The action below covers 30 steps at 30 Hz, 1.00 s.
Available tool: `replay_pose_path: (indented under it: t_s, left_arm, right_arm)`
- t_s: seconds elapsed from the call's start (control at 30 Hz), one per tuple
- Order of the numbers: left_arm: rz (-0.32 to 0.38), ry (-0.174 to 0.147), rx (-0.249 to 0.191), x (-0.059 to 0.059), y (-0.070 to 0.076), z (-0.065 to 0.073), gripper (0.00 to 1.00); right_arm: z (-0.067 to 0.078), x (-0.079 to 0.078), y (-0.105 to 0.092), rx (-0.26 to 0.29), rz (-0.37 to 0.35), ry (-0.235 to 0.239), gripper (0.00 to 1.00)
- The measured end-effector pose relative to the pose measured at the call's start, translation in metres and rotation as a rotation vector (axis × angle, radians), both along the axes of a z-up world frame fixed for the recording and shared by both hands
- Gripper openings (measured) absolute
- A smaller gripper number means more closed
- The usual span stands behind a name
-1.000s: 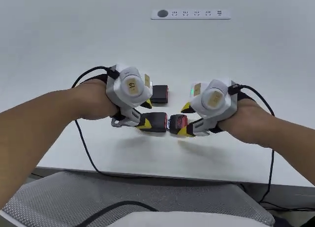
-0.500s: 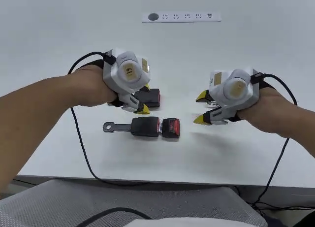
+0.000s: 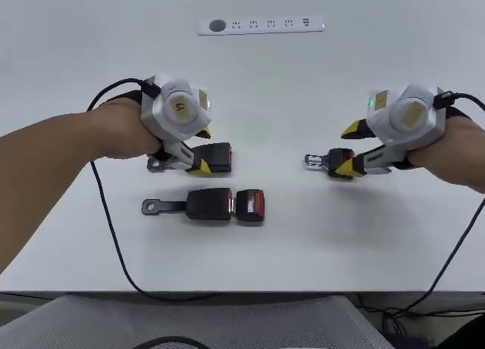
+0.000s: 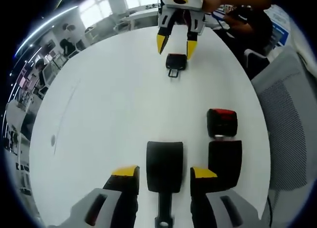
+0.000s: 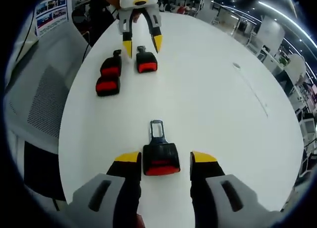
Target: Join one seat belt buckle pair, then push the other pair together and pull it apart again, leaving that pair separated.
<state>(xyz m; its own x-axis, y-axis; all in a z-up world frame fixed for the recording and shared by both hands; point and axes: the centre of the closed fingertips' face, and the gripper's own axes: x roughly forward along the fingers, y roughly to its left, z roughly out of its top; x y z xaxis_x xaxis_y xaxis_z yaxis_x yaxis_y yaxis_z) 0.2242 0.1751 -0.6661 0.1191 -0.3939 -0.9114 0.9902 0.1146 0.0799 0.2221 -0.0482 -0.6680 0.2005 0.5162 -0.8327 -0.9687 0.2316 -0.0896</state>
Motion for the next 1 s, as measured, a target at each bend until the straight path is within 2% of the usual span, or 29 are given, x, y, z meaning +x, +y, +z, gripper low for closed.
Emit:
replay_pose_path:
  t_s: [0.07,0.17,0.23,0.27,0.37,0.4,0.43,0.53,0.7,0.77,1.0]
  left_arm:
    - [-0.012,0.019,0.016,0.003,0.006,-0.009,0.40]
    - [-0.026,0.025,0.025,0.003,0.005,-0.017,0.39]
    - [-0.027,0.031,0.025,0.002,0.003,-0.017,0.39]
    - [-0.036,0.032,0.030,0.002,0.003,-0.021,0.38]
    - [-0.093,0.032,0.081,0.002,0.009,-0.031,0.38]
    - [-0.092,0.045,0.038,0.001,0.002,-0.026,0.37]
    - [-0.082,0.039,0.049,0.002,0.003,-0.024,0.38]
    - [-0.089,0.052,0.039,0.000,0.001,-0.023,0.35]
    - [-0.117,0.067,0.030,-0.007,-0.001,-0.019,0.34]
    - [-0.117,0.072,0.029,-0.005,0.000,-0.020,0.34]
    - [-0.096,0.080,0.026,-0.008,-0.001,-0.018,0.33]
  right_arm:
    - [-0.004,-0.003,0.000,-0.010,0.010,0.012,0.38]
    - [-0.012,-0.005,0.000,-0.014,0.021,0.025,0.37]
    - [-0.016,-0.007,-0.001,-0.018,0.019,0.038,0.36]
    - [-0.023,-0.006,-0.002,-0.023,0.024,0.041,0.36]
    - [-0.024,-0.008,-0.003,-0.018,0.025,0.055,0.34]
    - [-0.023,-0.008,-0.003,-0.016,0.027,0.059,0.34]
    - [-0.024,-0.007,-0.004,-0.011,0.028,0.062,0.34]
    - [-0.025,-0.007,-0.003,-0.004,0.039,0.067,0.33]
    - [-0.024,-0.009,-0.002,-0.022,0.087,0.073,0.33]
    - [-0.024,-0.010,-0.002,-0.028,0.102,0.079,0.33]
    - [-0.025,-0.008,-0.001,-0.031,0.094,0.078,0.33]
